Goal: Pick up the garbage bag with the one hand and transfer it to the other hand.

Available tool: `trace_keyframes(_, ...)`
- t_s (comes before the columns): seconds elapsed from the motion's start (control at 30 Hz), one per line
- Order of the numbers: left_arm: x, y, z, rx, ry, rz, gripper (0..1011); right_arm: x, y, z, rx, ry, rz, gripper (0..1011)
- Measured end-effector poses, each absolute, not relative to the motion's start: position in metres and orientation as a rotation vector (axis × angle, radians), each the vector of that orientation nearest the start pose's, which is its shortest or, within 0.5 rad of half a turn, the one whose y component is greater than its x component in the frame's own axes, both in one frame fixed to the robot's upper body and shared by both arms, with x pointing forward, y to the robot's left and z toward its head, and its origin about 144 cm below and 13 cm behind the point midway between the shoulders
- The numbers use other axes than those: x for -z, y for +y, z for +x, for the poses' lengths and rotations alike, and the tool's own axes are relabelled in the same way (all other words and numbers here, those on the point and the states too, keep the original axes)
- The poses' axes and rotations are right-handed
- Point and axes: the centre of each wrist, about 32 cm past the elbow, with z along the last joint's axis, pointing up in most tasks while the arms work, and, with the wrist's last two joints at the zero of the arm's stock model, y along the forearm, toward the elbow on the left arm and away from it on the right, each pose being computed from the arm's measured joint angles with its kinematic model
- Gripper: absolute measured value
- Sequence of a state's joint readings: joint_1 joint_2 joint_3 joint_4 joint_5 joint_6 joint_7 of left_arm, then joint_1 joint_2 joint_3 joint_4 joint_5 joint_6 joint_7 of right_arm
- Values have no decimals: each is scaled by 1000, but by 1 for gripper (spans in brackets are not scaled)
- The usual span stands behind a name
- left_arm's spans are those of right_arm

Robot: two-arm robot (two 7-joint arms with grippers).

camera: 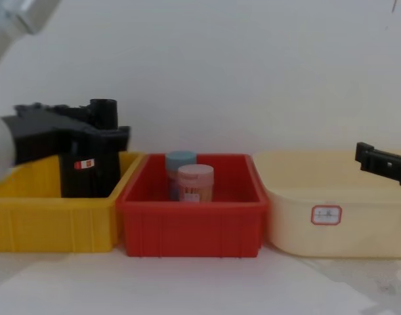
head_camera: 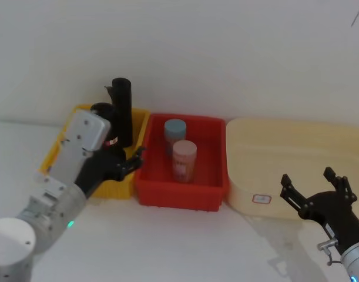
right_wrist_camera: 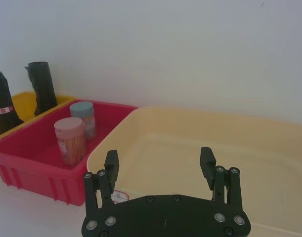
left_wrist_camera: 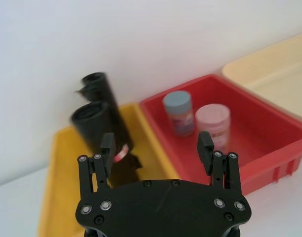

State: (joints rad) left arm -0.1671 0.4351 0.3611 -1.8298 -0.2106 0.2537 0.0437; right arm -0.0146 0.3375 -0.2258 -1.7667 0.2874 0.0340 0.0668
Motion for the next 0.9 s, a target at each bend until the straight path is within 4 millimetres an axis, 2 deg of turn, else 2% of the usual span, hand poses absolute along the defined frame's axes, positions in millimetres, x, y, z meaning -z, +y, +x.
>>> trace_keyframes(0.3, -1272, 251, 452, -1307, -159, 236, 1001, -1189, -237, 443, 1230, -75, 26, 1002)
trace_keyframes(0.53, -1280, 268, 452, -1321, -123, 263, 1001, -1189, -237, 443, 1230, -75, 26, 1001)
trace_keyframes(0.9, -1279, 273, 466, -1319, -123, 242, 1001, -1189, -237, 443, 1230, -75, 26, 1002)
